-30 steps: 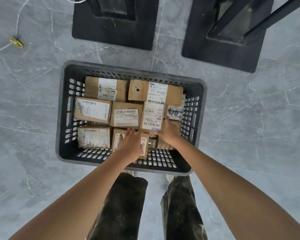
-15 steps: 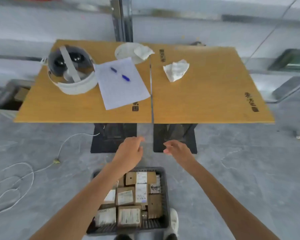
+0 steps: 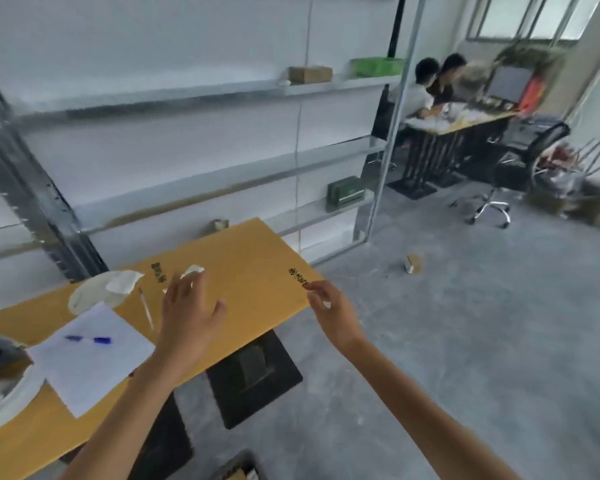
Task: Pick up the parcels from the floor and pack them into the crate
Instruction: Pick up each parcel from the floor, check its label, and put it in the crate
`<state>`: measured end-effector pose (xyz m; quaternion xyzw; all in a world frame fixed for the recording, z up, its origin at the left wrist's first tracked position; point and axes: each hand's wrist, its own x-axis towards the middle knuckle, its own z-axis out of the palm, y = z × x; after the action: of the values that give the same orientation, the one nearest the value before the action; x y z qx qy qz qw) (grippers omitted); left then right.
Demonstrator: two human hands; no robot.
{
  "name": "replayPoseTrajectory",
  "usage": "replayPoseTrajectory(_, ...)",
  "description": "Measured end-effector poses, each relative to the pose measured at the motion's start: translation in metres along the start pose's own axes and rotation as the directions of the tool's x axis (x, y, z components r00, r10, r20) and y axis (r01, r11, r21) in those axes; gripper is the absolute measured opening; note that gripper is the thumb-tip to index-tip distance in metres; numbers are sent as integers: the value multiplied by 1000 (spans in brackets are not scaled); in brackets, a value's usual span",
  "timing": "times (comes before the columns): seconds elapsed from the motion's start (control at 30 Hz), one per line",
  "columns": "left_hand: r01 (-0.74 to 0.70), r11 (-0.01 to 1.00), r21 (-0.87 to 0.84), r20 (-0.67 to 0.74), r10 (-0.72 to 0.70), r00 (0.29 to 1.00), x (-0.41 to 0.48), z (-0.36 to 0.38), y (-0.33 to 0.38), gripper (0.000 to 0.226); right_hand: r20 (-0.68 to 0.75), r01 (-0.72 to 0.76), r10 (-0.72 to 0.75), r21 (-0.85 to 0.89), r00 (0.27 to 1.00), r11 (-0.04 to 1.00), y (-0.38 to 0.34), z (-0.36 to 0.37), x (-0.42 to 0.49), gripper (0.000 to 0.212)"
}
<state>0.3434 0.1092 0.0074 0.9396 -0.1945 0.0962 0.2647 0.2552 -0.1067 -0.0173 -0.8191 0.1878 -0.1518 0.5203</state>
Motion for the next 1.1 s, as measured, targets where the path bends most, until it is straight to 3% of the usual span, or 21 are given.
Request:
replayPoseTrajectory(0.2,-112,990,-84,45,117,992,40,76,115,64,-193,-41,49,50,980,998,59,-123,40,19)
replayPoseTrajectory(0.6,-231,947,-225,176,273,946,135,244,333,57,-377,-94,100,36,921,995,162,-357,147,16)
replayPoseTrajectory(0.77,-221,951,-214,228,269,936,179,292,357,58,-433,-137,169,104,886,985,197,-401,183,16)
replayPoseTrajectory(0.93,-115,978,-172,292,162,943,247,353,391,62,-464,-219,247,115,851,969,232,-415,242,22)
replayPoseTrajectory(1.1,-213,960,-184,414,272,869,328,429,443,63,-446,-276,267,44,854,960,260,-434,335,27)
